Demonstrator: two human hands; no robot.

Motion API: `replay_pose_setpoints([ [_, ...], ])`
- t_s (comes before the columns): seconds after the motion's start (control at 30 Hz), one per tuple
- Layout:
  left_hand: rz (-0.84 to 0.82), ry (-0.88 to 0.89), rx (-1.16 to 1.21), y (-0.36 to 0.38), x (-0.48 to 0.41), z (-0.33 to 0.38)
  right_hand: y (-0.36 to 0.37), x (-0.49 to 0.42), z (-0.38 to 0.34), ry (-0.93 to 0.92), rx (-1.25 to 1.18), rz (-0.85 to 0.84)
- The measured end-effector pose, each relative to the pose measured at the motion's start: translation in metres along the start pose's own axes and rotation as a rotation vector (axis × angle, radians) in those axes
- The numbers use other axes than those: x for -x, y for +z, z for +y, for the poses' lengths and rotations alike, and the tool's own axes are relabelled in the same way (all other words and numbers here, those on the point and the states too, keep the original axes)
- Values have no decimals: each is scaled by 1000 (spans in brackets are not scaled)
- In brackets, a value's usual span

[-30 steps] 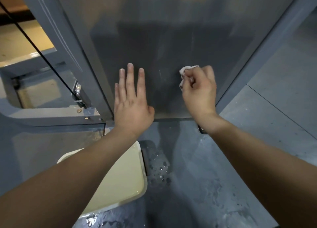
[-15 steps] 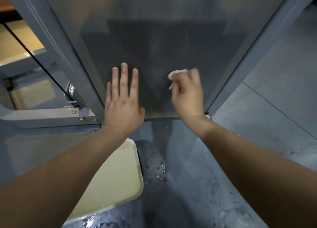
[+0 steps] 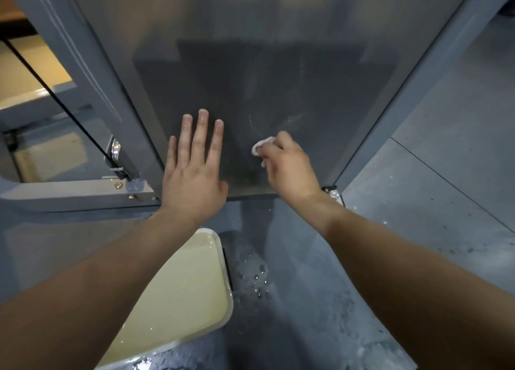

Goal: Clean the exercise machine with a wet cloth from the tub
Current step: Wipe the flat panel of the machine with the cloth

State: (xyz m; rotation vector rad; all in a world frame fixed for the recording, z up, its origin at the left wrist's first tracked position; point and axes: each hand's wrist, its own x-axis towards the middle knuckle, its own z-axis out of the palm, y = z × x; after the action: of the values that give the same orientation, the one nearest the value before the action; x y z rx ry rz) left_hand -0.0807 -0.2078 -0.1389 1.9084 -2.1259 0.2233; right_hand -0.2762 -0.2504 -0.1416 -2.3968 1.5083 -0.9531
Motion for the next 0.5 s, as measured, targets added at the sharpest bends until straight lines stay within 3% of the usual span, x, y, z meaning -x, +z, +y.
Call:
replay_pose_setpoints([
  [0.13,-10,18,-20,0,-1,-4,-39,-6,14,1,-27,267],
  [0.27,-10,23,-22,-1,1,-5,-41,-16,9,150,-87,521],
  [0.33,-15,19,-3,-2,1,-4,-22,-13,4,115,-60,448],
  [0.43,-25,15,25,-3,1,-2,8,-4,6,48,70,80],
  [0.5,5,14,75,-6,3,3,15,2,2,97,38,-72],
])
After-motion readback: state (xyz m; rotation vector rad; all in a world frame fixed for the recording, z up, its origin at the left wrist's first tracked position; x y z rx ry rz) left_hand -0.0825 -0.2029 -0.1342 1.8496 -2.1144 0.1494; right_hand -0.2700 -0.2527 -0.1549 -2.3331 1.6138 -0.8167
